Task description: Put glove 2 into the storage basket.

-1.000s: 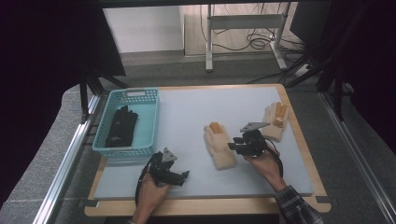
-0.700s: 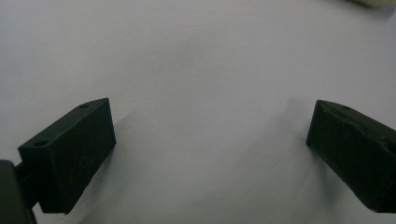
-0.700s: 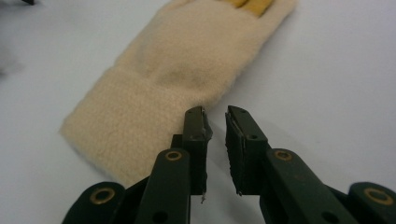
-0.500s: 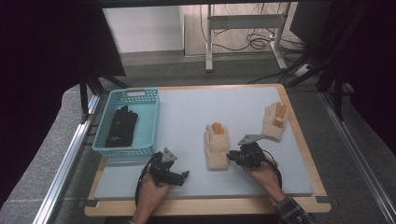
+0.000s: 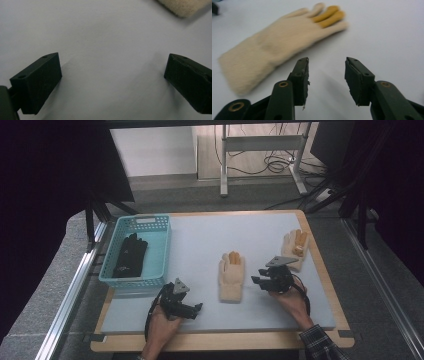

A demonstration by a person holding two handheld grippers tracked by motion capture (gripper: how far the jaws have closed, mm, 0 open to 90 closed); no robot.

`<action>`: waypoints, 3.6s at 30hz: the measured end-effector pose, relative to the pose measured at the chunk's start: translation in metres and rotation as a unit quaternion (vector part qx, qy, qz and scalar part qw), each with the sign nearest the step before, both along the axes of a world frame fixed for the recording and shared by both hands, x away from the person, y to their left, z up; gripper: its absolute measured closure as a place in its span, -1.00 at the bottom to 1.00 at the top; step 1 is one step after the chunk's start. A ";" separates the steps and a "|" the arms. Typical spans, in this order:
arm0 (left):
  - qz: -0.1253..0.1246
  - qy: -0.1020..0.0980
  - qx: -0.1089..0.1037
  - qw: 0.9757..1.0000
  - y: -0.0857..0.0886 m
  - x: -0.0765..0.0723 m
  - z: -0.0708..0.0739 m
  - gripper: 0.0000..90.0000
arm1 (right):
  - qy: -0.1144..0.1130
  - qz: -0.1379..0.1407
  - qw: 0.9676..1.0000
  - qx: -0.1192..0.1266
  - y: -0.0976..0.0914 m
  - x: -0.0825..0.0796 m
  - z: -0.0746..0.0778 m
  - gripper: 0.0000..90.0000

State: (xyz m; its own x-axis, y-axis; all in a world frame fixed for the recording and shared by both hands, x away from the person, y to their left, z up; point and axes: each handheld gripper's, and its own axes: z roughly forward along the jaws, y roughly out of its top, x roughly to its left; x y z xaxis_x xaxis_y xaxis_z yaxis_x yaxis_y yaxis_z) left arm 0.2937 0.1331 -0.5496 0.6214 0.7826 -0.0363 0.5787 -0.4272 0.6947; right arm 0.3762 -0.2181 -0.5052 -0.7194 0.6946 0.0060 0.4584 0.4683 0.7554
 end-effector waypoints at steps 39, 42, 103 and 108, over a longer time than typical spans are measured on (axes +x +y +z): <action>0.000 0.001 0.000 1.000 0.000 0.000 0.000 -0.97 | -0.007 -0.213 0.976 -0.036 -0.117 0.107 -0.010 0.27; 0.000 0.001 0.000 1.000 0.000 0.000 0.000 -0.97 | -0.009 -0.210 0.977 -0.043 -0.116 0.104 -0.006 0.28; -0.001 -0.001 0.001 1.000 0.000 0.000 0.000 -0.96 | 0.004 -0.012 1.000 0.024 0.079 -0.007 0.027 0.27; 0.000 -0.001 0.000 1.000 0.000 0.000 0.000 -0.96 | 0.008 -0.026 0.999 0.017 0.079 -0.004 0.015 0.26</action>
State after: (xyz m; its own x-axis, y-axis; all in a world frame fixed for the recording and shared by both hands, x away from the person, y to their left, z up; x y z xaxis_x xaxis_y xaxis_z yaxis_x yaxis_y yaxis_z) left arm 0.2934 0.1332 -0.5496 0.6216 0.7826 -0.0352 0.5779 -0.4277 0.6951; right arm 0.3718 -0.1389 -0.4898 -0.6818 0.7304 0.0409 0.4935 0.4180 0.7627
